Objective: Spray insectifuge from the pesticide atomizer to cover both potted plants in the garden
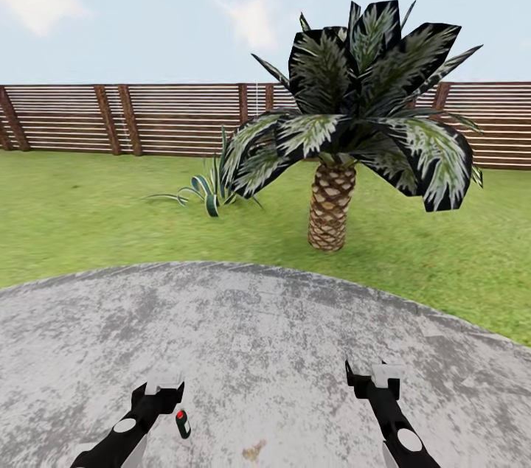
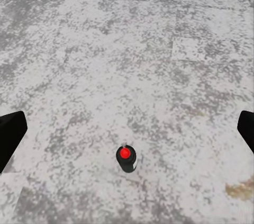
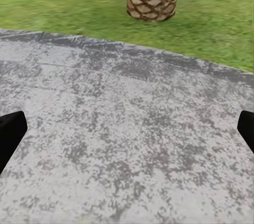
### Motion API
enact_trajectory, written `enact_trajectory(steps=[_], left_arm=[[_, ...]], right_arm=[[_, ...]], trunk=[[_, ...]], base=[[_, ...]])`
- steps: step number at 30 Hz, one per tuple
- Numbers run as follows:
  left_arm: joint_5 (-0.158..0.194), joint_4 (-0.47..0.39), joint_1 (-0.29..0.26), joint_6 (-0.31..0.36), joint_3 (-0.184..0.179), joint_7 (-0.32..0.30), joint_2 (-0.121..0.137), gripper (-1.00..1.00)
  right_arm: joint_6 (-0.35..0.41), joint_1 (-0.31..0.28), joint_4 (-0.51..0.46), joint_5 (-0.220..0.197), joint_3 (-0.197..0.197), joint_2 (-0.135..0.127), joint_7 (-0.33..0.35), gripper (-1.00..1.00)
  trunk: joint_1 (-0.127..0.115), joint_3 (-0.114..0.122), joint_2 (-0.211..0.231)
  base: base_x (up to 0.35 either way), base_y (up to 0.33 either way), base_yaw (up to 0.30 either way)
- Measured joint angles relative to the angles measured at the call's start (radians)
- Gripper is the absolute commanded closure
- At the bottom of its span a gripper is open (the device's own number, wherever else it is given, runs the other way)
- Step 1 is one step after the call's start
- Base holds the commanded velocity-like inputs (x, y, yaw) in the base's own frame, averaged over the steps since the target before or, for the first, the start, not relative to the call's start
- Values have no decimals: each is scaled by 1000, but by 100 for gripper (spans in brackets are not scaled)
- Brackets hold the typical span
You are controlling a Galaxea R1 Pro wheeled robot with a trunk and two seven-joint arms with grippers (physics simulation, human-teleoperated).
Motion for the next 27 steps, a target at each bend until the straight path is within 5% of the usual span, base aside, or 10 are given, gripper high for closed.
enact_trajectory(steps=[27], left_arm=[[0,1,0,0,4,1,2,-100]], right_arm=[[0,0,0,1,0,0,-2,-100]], trunk=[[104,-95,-189]], base=[[0,0,0]])
